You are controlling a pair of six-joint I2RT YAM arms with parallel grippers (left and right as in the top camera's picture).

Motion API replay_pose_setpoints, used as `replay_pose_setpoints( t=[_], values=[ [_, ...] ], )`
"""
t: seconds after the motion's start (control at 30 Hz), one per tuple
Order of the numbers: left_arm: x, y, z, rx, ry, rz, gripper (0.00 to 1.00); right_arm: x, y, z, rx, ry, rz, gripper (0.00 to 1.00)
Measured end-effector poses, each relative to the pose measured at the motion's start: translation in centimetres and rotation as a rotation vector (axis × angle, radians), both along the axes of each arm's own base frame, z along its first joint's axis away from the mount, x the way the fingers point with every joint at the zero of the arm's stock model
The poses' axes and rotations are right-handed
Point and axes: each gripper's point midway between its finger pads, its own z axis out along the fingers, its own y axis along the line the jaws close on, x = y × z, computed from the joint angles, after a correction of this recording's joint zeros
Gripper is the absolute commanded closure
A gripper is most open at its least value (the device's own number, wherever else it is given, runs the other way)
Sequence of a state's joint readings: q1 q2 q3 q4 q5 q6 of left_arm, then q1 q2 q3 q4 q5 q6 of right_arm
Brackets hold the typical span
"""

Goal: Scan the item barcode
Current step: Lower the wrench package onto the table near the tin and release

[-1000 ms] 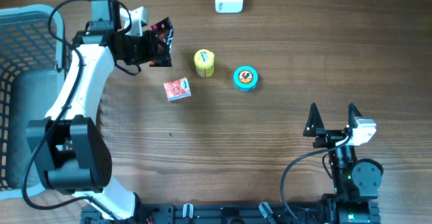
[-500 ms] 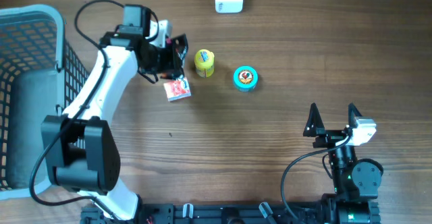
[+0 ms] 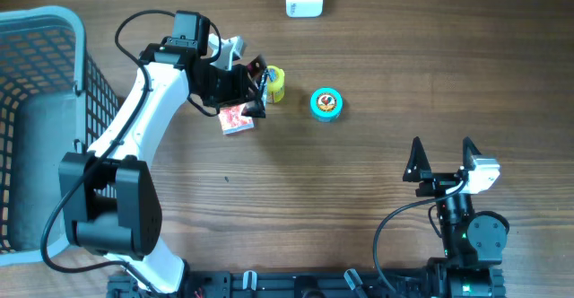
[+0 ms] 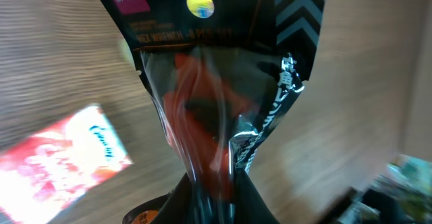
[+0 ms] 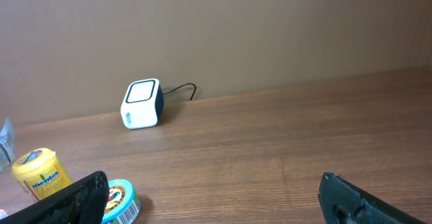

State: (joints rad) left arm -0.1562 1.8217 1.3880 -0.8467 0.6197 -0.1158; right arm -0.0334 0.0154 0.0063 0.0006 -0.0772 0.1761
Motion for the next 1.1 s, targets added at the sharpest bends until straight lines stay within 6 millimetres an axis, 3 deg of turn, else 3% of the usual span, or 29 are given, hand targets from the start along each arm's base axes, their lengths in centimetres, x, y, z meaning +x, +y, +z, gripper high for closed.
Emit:
replay_pose_setpoints(
  t=[0.23,0.53,0.87,1.1],
  values=[
    [-1.1,-2.2,1.9,-0.170,0.040,-0.049,0.96,0.0,0.0,0.0,0.000,0.000,0.000,0.00],
    [-2.9,-5.1,6.3,-0.478,0.088,-0.141,0.96,0.0,0.0,0.0,0.000,0.000,0.000,0.00],
    [-3.6,-6.6,11.7,-0.790,0.024,-0.280,0.96,0.0,0.0,0.0,0.000,0.000,0.000,0.00],
    [-4.0,-6.7,12.8,-0.853,0.036,-0.303,0.96,0.0,0.0,0.0,0.000,0.000,0.000,0.00]
  ],
)
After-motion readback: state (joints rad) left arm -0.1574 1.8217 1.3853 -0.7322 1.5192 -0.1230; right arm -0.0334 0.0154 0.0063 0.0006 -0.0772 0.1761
